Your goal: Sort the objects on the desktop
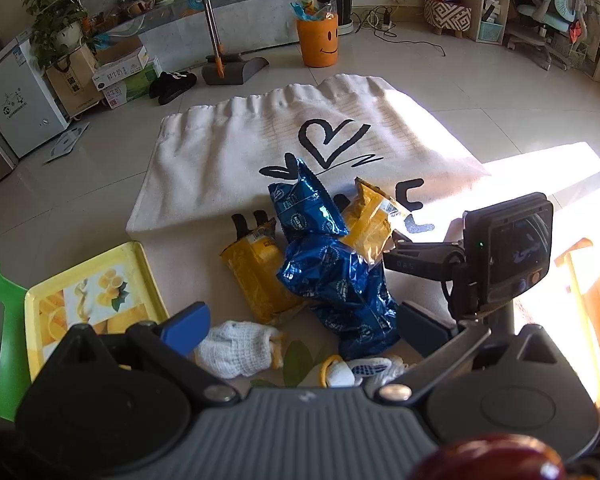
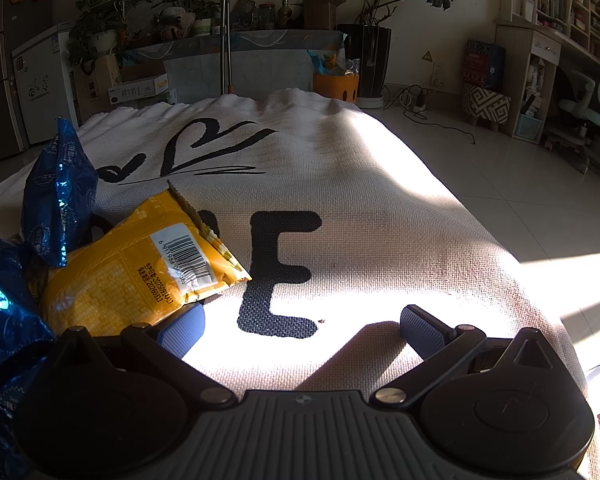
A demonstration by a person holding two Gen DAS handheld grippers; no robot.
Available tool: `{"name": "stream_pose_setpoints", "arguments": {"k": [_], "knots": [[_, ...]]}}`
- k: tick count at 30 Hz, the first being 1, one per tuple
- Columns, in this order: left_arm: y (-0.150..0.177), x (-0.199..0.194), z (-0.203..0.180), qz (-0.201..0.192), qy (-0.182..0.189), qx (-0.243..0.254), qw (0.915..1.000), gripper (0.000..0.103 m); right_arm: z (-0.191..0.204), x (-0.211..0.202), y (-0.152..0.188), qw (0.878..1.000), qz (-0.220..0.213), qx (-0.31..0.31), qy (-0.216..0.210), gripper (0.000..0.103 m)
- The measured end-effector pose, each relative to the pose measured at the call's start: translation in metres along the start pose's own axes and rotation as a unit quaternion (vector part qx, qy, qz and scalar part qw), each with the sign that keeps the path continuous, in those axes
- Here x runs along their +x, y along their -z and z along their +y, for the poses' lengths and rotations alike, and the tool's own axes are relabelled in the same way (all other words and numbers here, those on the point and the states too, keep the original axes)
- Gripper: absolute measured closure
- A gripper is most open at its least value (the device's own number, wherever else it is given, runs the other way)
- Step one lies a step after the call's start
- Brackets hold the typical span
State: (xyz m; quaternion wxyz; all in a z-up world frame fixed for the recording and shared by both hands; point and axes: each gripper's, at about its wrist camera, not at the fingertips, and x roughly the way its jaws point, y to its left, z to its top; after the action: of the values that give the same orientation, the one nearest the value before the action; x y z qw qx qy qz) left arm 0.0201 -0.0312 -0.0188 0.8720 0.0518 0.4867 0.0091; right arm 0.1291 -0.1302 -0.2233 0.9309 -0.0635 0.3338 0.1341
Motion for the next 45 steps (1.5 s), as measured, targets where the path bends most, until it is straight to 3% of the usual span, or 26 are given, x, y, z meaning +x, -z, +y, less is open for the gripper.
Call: {"name": "stream_pose_setpoints", "arguments": {"k": [11,21,45], "knots": [[-0.005,0.004,0.040,0.000,-0.007,-0.050,0.9987,0.001,0.001,0.000,0.000,1.000,0.000,0.000,0.000,0.000],[-0.001,0.014,0.056,0.009,-0.040,-0.081,0.9958,0.001,0.000,-0.001,0.001,1.000,0.000,-0.001,0.000,0.000],[0.003,0.060,0.036,0.049,-0.037,-0.069,0.9958,0.001,0.000,-0.001,0.001,1.000,0.000,-0.001,-0.001,0.000]]}}
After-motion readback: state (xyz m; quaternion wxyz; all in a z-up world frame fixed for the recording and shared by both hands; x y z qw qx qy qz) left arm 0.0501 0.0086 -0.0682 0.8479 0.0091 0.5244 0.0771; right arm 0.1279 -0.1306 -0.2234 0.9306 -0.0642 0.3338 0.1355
